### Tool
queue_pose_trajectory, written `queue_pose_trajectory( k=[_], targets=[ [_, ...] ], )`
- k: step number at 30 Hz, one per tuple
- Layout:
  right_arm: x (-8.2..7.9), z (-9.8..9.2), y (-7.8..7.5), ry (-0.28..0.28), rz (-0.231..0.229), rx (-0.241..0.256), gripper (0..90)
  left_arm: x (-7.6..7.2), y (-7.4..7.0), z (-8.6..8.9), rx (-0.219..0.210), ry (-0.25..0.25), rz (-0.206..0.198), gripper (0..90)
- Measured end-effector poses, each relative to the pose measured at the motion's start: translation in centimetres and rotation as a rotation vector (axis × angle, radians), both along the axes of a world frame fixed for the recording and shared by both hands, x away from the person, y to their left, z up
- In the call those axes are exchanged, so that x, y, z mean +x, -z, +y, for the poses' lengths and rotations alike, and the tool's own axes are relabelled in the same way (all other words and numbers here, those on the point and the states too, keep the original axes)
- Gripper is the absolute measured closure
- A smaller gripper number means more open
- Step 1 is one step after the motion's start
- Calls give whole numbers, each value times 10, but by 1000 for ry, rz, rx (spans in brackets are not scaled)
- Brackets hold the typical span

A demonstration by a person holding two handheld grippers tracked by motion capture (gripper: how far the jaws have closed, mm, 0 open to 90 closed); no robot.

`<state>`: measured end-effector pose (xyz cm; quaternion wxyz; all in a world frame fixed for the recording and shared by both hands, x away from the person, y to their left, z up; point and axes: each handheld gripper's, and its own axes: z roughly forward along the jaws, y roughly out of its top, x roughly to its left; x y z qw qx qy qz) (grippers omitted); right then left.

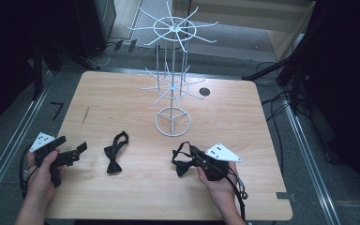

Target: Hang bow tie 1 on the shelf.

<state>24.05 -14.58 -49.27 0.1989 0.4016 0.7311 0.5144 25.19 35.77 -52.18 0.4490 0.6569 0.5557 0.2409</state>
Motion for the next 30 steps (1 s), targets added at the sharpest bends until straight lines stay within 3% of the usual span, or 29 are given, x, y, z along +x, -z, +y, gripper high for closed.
queue_pose_trajectory(
  k=[5, 11, 30],
  targets=[
    [2, -2, -10, 3, -23, 25, 891, 0, 0, 0, 1, -3, -2, 42],
    [2, 0, -25, -1, -65, 18, 892, 0, 0, 0, 0, -2, -2, 42],
    [10, 5, -50, -3, -117, 36, 891, 0, 0, -1, -4, 1, -2, 42]
  ],
)
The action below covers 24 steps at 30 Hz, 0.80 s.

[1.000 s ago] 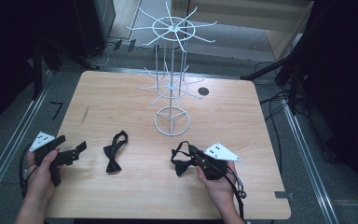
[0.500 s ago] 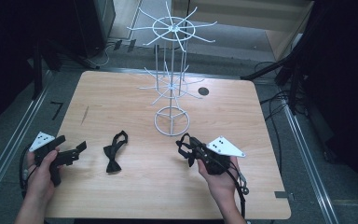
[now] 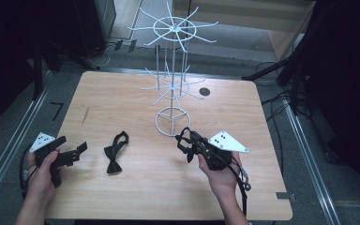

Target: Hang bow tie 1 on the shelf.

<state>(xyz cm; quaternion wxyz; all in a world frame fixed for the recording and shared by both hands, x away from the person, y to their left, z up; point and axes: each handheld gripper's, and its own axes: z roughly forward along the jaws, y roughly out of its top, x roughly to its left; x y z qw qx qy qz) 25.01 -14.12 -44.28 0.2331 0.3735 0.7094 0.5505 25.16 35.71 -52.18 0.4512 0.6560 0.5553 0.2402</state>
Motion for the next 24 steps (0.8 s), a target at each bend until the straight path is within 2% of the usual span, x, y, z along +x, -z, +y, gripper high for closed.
queue_pose_trajectory(
  k=[4, 24],
  targets=[
    [1, 2, -4, 4, -9, -9, 893, 0, 0, 0, 0, 0, -2, 42],
    [7, 9, -21, -6, -45, 20, 894, 0, 0, 0, 1, 4, -4, 42]
  ],
)
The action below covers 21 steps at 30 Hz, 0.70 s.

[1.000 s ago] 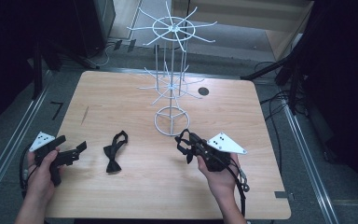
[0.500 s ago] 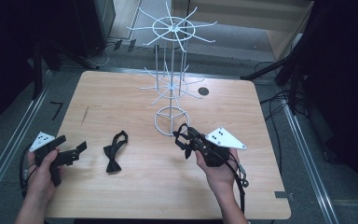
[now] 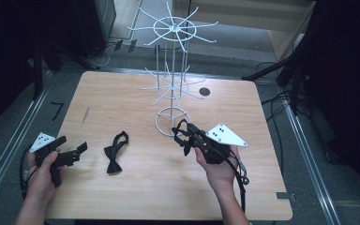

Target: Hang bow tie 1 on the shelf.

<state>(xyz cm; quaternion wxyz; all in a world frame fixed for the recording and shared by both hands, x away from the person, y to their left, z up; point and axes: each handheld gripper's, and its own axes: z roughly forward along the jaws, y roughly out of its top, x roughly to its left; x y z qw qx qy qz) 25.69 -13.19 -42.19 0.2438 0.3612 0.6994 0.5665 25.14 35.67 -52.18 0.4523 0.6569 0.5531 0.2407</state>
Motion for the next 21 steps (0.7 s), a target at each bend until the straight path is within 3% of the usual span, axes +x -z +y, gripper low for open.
queue_pose_trajectory(
  k=[21],
  targets=[
    [7, 6, -18, -17, -34, 5, 894, 0, 0, 0, -3, 5, 3, 42]
  ],
)
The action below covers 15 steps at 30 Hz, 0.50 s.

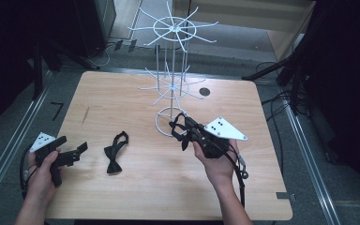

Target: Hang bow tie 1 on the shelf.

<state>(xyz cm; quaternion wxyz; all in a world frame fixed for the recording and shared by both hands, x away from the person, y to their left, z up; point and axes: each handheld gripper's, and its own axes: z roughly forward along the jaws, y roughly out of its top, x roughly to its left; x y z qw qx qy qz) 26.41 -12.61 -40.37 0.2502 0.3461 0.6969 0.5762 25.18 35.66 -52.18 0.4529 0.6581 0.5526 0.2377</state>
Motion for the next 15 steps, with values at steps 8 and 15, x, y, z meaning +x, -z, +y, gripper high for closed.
queue_pose_trajectory(
  k=[8, 15],
  targets=[
    [3, 1, -5, -1, -12, 4, 893, 0, 0, 0, -1, 2, 1, 42],
    [2, 3, -9, -7, -19, 9, 894, 0, 0, 0, 1, 1, 1, 42]
  ],
)
